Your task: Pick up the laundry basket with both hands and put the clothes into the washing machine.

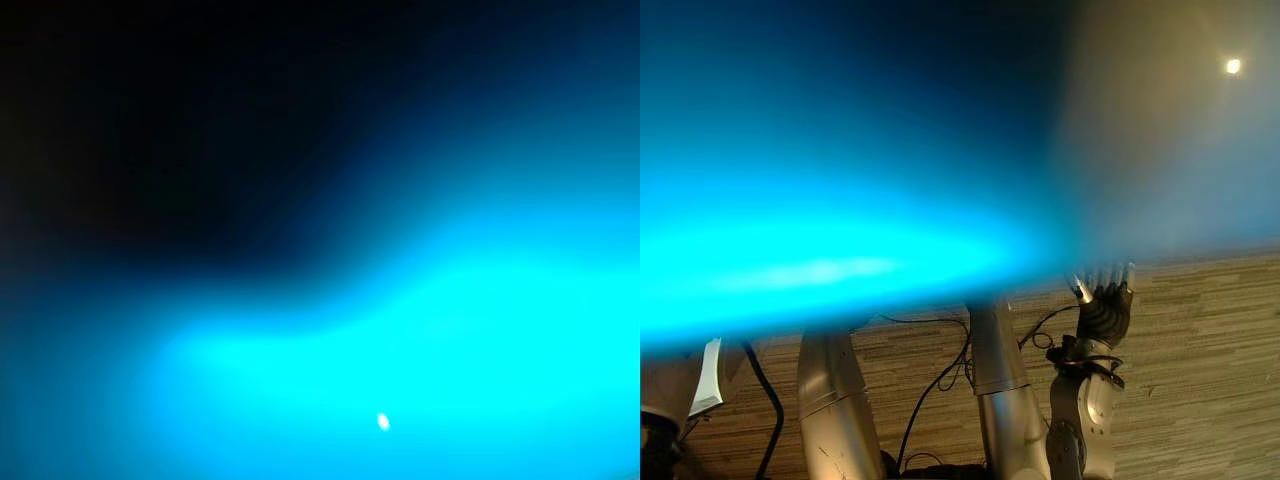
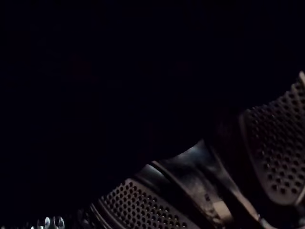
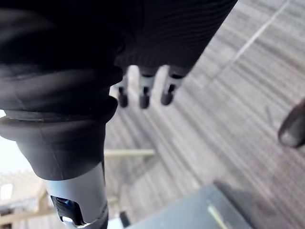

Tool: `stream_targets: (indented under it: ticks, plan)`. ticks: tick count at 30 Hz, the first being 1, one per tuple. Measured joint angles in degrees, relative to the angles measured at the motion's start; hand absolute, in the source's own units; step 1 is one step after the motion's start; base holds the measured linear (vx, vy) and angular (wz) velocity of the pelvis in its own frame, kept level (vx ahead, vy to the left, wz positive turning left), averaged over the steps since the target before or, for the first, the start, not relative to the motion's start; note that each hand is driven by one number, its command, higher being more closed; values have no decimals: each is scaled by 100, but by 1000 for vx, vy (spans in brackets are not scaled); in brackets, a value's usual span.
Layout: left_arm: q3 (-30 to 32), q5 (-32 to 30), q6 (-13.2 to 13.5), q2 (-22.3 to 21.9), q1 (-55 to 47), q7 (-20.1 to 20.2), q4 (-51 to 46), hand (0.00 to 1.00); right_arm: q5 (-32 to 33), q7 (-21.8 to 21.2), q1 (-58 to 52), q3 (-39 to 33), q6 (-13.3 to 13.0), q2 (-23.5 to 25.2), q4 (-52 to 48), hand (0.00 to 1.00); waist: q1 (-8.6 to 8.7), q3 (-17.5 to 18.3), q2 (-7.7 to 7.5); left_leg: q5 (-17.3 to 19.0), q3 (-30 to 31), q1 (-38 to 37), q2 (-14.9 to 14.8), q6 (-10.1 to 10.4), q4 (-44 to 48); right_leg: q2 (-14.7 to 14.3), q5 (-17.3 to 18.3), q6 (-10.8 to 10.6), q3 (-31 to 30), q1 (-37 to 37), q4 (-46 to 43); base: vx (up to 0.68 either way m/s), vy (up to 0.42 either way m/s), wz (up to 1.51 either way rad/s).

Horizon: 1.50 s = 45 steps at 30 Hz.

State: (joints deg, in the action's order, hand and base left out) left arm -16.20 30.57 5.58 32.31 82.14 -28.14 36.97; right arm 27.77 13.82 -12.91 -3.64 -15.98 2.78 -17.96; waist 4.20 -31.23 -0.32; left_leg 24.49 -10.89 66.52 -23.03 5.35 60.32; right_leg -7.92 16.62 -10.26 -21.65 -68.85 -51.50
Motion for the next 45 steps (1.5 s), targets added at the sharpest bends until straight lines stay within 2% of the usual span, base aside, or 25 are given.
stream_targets:
  ticks: [2,4,5,7,8,10,11,13,14,16,19,21,23,26,28,29,31,32,33,34,37,41,45]
  plan:
    - [-300,-326,6,54,18,-328,-1,100,-1,8,-79,-105,-104,-51,1,0,-10,0,0,-1,-6,5,0,0,73,-9,-3,2,-21,-19,-53,10,61,-8]
    - [-633,-1025,-32,159,42,-829,0,100,-10,27,-101,-135,-235,-174,-39,0,-26,2,-1,1,25,44,-3,-5,130,-21,-2,3,3,-57,-138,23,54,-1]
    - [-713,-1228,-49,193,50,-929,0,100,-10,29,-101,-144,-275,-205,-40,0,-31,3,0,2,49,64,-9,-6,150,-25,-1,4,23,-69,-159,17,42,1]
    - [-1020,-2373,-357,303,88,-1316,38,100,-14,105,-102,-258,-441,-270,-46,0,-43,11,-5,2,131,115,-13,-5,181,-32,11,26,122,-115,-233,15,39,5]
    - [-1130,-2569,-405,328,123,-1357,101,100,-14,117,-102,-294,-483,-282,-44,0,-45,22,-17,2,136,125,-14,-5,181,-33,18,39,129,-133,-244,17,36,5]
    - [-1531,-3397,-725,440,190,-1413,236,100,-15,222,-101,-331,-623,-383,-46,0,-66,26,-22,2,174,149,-14,-4,176,-49,37,68,156,-158,-282,19,37,4]
    - [-1604,-3615,-795,459,201,-1428,249,0,-15,238,-101,-332,-633,-394,-46,0,-67,33,-22,2,187,165,-13,-4,176,-49,41,75,168,-171,-292,16,38,7]
    - [-1864,-4767,-1154,523,241,-1417,397,0,-13,257,-102,-325,-665,-393,-25,0,-76,127,-40,2,221,265,-9,-4,172,-47,57,99,205,-275,-339,13,47,6]
    - [-1934,-5025,-1226,545,253,-1396,419,0,-13,259,-101,-322,-682,-393,-24,0,-79,156,-37,-1,236,298,-10,1,169,-47,57,100,221,-303,-339,12,50,5]
    - [-1965,-5754,-1435,578,258,-965,431,0,-8,274,-101,-274,-788,-382,38,0,-71,190,-49,-31,268,346,-10,54,148,-56,60,105,275,-337,-342,11,43,4]
    - [-1960,-6052,-1573,585,301,-683,605,0,-9,305,-101,-148,-801,-375,158,0,-53,216,-95,-58,263,354,-10,98,92,-62,61,109,278,-360,-332,17,46,5]
    - [-1846,-6040,-1724,518,334,-432,772,0,-9,359,-100,28,-792,-365,186,0,-46,241,-140,-81,260,362,-15,120,45,-72,61,110,285,-376,-310,19,51,2]
    - [-1560,-5893,-1772,318,417,-278,1019,0,-7,356,-99,116,-768,-338,185,0,-52,246,-145,-88,251,367,-15,133,20,-73,59,113,277,-380,-277,19,53,-1]
    - [-989,-4886,-1668,122,433,-94,1091,0,0,342,-99,220,-606,-217,178,0,-43,248,-143,-94,244,367,-13,131,3,-69,48,107,270,-363,-233,22,62,-1]
    - [-443,-3659,-1406,-36,433,-62,1115,0,49,333,-100,248,-456,-38,179,0,-31,248,-143,-96,245,371,-2,131,-5,-58,47,106,272,-360,-230,24,59,2]
    - [-343,-3365,-1349,-74,433,-53,1129,0,87,330,-99,248,-412,6,179,0,-28,248,-143,-104,244,371,3,124,-12,-52,47,106,273,-360,-230,25,58,6]
    - [-96,-1516,-981,-211,449,57,1171,0,116,326,-99,266,-245,84,179,0,-16,251,-135,-131,244,371,25,112,-36,-28,48,104,286,-361,-230,26,56,7]
    - [-74,-899,-853,-237,460,142,1170,0,113,324,-99,269,-202,84,178,0,-14,251,-134,-135,245,371,27,111,-39,-25,48,103,288,-361,-232,26,55,5]
    - [36,-13,-649,-311,469,308,1165,0,112,327,-99,270,-120,84,179,0,-4,252,-133,-148,251,372,37,119,-41,-17,49,101,294,-360,-240,27,55,4]
    - [122,522,-509,-371,485,415,1147,0,112,327,-99,270,-96,84,179,0,7,252,-133,-160,267,376,56,127,-42,-10,49,100,299,-360,-250,26,56,5]
    - [236,1319,-243,-419,482,603,1041,0,101,246,-99,280,-13,85,177,0,34,251,-133,-181,295,385,93,120,-40,4,57,91,306,-363,-285,31,61,6]
    - [333,2290,-18,-428,426,810,906,0,101,134,-100,412,121,85,169,0,48,251,-132,-182,303,384,106,122,-30,11,69,77,310,-363,-322,29,57,3]
    - [361,2282,210,-380,-131,815,-217,0,89,63,-102,475,143,85,32,0,37,248,-127,-194,335,385,124,136,-24,21,106,62,337,-361,-378,29,51,5]
